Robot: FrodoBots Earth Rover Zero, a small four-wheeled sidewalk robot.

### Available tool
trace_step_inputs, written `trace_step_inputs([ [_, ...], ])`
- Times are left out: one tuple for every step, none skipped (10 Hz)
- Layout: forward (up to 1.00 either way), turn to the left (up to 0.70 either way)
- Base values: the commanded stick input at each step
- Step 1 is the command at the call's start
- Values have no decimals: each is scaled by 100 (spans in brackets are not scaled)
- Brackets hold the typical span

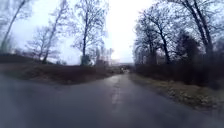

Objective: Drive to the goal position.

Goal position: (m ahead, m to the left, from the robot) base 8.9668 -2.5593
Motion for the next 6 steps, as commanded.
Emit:
trace_step_inputs([
  [70,0],
  [70,0],
  [70,0],
  [70,0],
  [70,0],
  [70,0],
])
